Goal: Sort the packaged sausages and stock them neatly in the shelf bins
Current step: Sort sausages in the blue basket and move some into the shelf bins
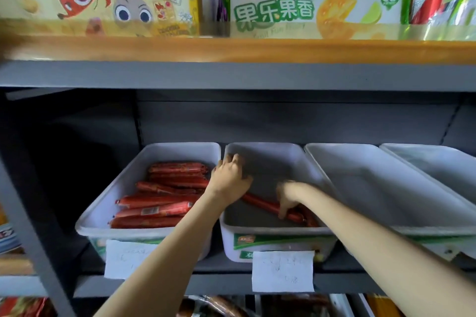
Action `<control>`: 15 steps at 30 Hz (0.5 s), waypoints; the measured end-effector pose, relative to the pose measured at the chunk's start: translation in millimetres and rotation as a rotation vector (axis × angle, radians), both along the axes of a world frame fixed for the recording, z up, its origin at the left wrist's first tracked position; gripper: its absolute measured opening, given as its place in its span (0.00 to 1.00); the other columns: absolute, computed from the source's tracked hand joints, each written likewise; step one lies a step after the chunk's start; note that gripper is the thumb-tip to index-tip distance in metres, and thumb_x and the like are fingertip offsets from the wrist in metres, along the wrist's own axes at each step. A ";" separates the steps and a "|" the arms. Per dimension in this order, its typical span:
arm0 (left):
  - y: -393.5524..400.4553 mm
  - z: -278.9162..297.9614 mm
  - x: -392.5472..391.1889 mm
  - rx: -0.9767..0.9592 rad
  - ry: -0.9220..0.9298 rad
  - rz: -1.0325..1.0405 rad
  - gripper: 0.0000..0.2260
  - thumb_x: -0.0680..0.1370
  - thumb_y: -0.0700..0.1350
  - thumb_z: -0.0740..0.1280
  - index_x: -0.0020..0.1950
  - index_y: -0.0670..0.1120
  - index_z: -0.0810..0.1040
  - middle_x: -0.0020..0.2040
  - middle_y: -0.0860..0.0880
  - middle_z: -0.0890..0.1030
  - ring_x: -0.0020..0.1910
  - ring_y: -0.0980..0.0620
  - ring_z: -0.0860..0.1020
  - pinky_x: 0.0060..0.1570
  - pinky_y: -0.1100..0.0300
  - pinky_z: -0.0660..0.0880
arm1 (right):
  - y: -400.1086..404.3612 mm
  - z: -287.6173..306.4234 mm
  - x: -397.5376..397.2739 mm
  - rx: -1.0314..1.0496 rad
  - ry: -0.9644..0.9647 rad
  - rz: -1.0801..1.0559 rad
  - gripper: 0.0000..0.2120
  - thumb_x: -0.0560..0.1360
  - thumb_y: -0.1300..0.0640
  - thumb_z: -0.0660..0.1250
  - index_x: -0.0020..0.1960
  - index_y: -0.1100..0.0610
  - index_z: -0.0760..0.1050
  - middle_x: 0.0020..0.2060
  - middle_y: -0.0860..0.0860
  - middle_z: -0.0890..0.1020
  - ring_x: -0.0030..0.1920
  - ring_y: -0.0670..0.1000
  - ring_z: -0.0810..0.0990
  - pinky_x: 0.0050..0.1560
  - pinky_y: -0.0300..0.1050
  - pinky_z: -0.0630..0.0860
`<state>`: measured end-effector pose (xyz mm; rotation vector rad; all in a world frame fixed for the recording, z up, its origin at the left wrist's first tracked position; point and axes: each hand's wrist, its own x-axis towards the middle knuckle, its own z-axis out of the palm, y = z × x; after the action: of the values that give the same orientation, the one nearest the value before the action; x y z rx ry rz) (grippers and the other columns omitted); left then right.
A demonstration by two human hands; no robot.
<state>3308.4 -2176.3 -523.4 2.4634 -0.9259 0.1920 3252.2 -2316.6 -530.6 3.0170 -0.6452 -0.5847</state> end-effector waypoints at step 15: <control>-2.4 -2.0 1.9 -0.098 0.057 0.028 0.14 0.78 0.43 0.59 0.60 0.37 0.68 0.61 0.38 0.70 0.62 0.37 0.68 0.61 0.51 0.66 | -1.3 29.9 1.0 0.249 -0.488 -0.105 0.14 0.70 0.58 0.73 0.52 0.62 0.74 0.46 0.55 0.76 0.45 0.53 0.75 0.35 0.42 0.68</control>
<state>3310.4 -2178.7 -525.4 2.3800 -0.8387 0.1714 3253.3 -2317.9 -500.7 3.4024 -0.7987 0.0969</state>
